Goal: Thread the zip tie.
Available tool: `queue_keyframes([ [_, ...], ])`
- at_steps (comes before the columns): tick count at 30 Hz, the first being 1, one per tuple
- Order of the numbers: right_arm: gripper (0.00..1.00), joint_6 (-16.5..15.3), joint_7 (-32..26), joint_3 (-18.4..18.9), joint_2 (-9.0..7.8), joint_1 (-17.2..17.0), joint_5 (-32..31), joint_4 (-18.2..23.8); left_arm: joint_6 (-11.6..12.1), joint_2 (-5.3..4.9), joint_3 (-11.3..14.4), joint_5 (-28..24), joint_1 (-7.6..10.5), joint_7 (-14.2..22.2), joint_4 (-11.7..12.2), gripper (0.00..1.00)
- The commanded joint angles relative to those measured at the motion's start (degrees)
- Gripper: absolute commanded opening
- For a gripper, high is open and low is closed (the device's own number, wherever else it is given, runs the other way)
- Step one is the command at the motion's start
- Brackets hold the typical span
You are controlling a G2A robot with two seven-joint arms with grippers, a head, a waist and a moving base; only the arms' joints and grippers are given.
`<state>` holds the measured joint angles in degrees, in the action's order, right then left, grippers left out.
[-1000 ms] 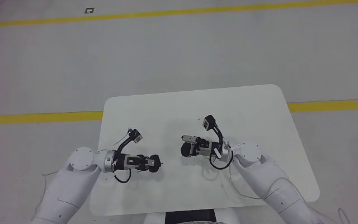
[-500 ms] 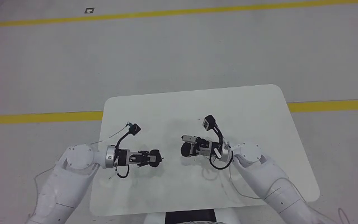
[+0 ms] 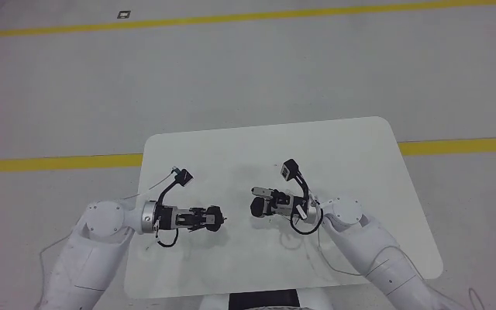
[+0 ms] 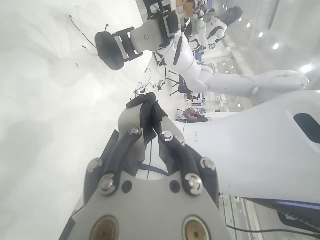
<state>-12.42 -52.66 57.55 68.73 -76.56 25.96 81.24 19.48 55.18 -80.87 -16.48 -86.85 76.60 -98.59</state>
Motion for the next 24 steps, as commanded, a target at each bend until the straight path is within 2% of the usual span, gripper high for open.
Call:
queue_keyframes([
  [1, 1.00, 0.00, 0.00, 0.00, 0.00, 0.00, 0.00, 0.00, 0.00, -0.01, 0.01, 0.00, 0.00, -0.03, -0.01, 0.00],
  [5, 1.00, 0.00, 0.00, 0.00, 0.00, 0.00, 0.00, 0.00, 0.00, -0.01, 0.01, 0.00, 0.00, -0.03, -0.01, 0.00],
  [7, 1.00, 0.00, 0.00, 0.00, 0.00, 0.00, 0.00, 0.00, 0.00, -0.02, 0.31, 2.51, 0.17, -2.31, -0.20, 0.00],
  [13, 1.00, 0.00, 0.00, 0.00, 0.00, 0.00, 0.00, 0.00, 0.00, -0.09, -0.04, 4.50, 0.43, -3.19, -1.29, 0.00],
  [24, 1.00, 0.00, 0.00, 0.00, 0.00, 0.00, 0.00, 0.00, 0.00, 0.64, -1.62, 5.07, -0.06, -5.34, -2.97, 0.00],
])
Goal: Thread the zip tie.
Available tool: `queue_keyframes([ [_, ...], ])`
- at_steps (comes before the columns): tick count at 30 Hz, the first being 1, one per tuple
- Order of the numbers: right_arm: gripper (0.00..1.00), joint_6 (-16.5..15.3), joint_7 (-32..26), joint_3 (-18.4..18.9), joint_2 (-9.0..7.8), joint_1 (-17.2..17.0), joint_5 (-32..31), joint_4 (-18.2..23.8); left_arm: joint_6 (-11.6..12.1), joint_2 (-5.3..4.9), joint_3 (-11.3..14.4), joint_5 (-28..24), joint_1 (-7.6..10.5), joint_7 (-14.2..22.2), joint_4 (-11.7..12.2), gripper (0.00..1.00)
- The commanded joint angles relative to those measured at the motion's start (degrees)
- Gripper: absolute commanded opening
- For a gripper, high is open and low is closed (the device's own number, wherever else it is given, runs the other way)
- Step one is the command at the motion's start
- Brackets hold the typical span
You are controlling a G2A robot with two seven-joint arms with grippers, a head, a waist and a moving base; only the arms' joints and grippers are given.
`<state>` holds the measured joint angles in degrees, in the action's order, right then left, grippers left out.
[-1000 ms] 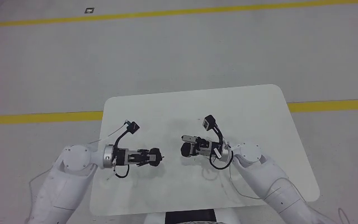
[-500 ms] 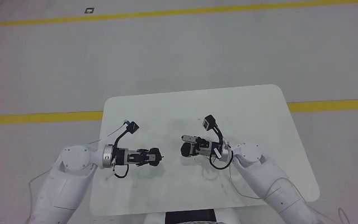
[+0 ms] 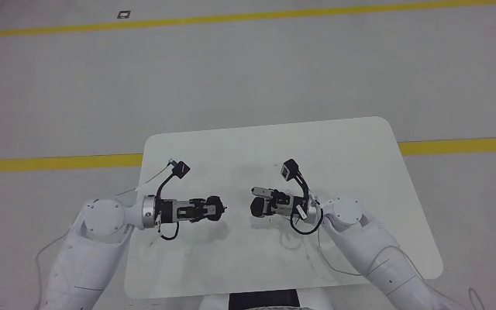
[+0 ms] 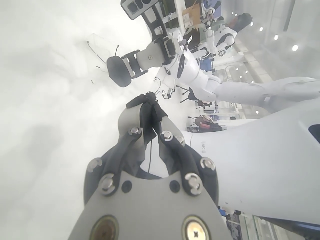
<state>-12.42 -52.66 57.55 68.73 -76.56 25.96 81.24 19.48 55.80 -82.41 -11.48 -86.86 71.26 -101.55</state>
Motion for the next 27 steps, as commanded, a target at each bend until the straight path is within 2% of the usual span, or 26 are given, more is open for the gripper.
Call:
queue_keyframes([
  [1, 1.00, 0.00, 0.00, 0.00, 0.00, 0.00, 0.00, 0.00, 0.00, 0.02, -0.08, 0.07, -0.05, -0.01, -0.01, 0.00],
  [6, 1.00, 0.13, 0.56, 0.10, -0.04, 0.09, -0.69, 0.19, 0.00, 0.02, -0.08, 0.07, -0.05, -0.01, -0.01, 0.00],
  [11, 1.00, 3.63, -0.85, 1.90, -1.04, 1.57, -8.26, 3.48, 0.00, 0.02, -0.08, 0.07, -0.05, -0.01, -0.01, 0.00],
  [17, 1.00, 8.17, -6.68, 3.95, -2.55, 3.48, -17.98, 8.80, 0.00, 0.02, -0.08, 0.07, -0.05, -0.01, -0.01, 0.00],
  [22, 1.00, 11.84, -15.07, 2.59, -3.62, 5.44, -27.80, 11.91, 0.00, 0.02, -0.08, 0.07, -0.05, -0.01, -0.01, 0.00],
  [27, 1.00, 12.10, -14.78, 2.63, -3.64, 5.49, -27.56, 11.91, 0.00, 0.02, -0.08, 0.07, -0.05, -0.01, -0.01, 0.00],
])
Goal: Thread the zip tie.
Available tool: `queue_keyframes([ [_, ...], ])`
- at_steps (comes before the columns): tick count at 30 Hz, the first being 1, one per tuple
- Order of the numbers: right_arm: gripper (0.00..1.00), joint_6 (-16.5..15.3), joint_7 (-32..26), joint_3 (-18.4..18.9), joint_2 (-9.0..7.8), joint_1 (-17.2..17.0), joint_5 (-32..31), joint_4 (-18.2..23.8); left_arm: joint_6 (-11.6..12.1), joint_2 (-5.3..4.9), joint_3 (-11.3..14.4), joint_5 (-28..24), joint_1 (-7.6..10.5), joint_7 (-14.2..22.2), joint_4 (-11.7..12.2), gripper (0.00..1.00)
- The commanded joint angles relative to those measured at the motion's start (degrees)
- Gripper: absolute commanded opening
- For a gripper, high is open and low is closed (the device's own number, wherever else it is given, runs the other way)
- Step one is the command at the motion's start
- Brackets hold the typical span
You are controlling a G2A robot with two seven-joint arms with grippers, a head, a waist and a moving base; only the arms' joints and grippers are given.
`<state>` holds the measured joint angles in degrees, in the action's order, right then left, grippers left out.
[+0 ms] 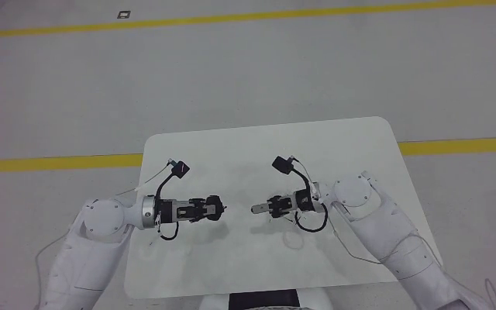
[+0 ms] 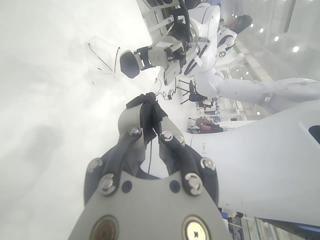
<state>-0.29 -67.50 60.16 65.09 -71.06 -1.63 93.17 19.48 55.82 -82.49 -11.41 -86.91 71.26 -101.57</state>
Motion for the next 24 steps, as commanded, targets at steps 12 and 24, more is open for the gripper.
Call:
queue_keyframes([
  [12, 1.00, 8.37, -3.72, -2.62, -0.91, 2.83, -15.35, 6.62, 0.00, 0.00, 0.00, 0.00, 0.00, 0.00, 0.00, 0.00],
  [24, 1.00, 16.04, -12.14, -12.17, -1.37, 11.25, -27.59, 8.04, 0.00, 0.00, 0.00, 0.00, 0.00, 0.00, 0.00, 0.00],
])
